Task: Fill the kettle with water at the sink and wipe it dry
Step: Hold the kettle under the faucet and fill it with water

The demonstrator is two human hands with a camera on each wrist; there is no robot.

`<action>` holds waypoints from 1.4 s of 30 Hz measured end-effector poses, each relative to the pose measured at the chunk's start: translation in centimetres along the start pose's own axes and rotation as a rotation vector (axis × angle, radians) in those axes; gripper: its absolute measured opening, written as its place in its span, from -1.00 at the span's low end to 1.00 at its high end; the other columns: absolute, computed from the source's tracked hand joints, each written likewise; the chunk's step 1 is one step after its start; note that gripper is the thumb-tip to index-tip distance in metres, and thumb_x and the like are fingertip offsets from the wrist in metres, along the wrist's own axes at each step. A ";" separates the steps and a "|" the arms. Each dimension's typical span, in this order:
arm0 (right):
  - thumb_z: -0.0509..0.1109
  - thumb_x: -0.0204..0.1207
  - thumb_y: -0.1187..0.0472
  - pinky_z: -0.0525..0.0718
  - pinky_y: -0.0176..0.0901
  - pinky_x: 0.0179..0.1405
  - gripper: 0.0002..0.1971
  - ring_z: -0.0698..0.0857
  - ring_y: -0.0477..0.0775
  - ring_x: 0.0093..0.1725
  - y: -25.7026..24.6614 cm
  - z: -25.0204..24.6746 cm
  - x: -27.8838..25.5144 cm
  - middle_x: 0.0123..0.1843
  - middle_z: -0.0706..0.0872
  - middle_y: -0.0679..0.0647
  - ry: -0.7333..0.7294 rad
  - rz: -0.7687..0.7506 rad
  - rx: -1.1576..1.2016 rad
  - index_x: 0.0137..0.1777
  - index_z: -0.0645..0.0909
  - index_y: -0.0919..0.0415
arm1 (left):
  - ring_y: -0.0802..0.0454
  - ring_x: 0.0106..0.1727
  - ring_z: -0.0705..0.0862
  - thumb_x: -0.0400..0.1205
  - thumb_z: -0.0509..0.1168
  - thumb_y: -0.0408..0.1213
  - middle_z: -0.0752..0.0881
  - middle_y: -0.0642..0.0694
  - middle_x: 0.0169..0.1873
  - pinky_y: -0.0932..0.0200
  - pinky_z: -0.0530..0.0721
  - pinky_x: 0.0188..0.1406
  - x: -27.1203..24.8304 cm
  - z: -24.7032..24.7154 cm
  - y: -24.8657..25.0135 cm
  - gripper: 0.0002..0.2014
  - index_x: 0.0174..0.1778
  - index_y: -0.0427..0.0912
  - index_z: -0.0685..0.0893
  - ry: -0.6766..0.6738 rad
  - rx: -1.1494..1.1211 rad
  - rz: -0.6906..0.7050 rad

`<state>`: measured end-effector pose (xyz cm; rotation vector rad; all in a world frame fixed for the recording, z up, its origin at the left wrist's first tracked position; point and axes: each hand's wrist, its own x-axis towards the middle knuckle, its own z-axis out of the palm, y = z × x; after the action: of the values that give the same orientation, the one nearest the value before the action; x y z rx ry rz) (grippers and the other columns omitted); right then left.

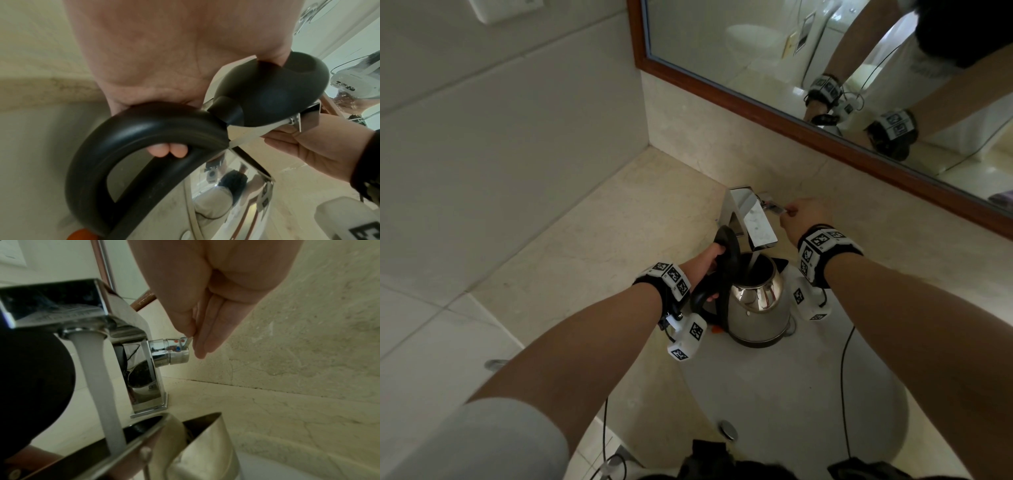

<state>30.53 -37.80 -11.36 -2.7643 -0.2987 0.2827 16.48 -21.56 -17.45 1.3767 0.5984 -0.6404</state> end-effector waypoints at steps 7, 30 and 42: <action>0.27 0.56 0.23 0.50 -0.13 -0.21 -0.76 0.60 0.19 -0.20 0.1 0.0 0.1 -0.10 0.75 0.27 0.009 -0.012 -0.004 0.02 0.75 0.31 | -0.17 -0.11 0.71 0.42 0.08 0.31 0.71 -0.20 -0.02 0.08 0.64 -0.17 0.1 -0.1 0.0 -0.38 0.07 -0.14 0.63 -0.001 -0.019 -0.011; 0.28 0.57 0.26 0.53 -0.12 -0.18 -0.77 0.61 0.18 -0.18 0.0 0.1 -0.1 -0.19 0.65 0.16 0.007 0.024 0.086 0.09 0.73 0.29 | -0.16 -0.15 0.70 0.34 0.09 0.33 0.72 -0.19 -0.07 0.10 0.63 -0.19 0.5 -0.2 -0.3 -0.35 0.04 -0.14 0.64 -0.018 -0.022 -0.007; 0.27 0.58 0.26 0.69 0.01 -0.05 -0.76 0.73 0.31 -0.05 -0.2 -0.3 -0.5 -0.05 0.78 0.30 0.004 -0.002 0.067 0.07 0.74 0.30 | -0.14 -0.24 0.69 0.39 0.10 0.33 0.71 -0.19 -0.13 0.14 0.63 -0.26 0.7 -0.1 -0.3 -0.37 0.03 -0.17 0.63 -0.006 -0.024 -0.007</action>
<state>30.12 -37.86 -10.98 -2.6980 -0.2857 0.2819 16.70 -21.52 -18.15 1.3504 0.6049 -0.6409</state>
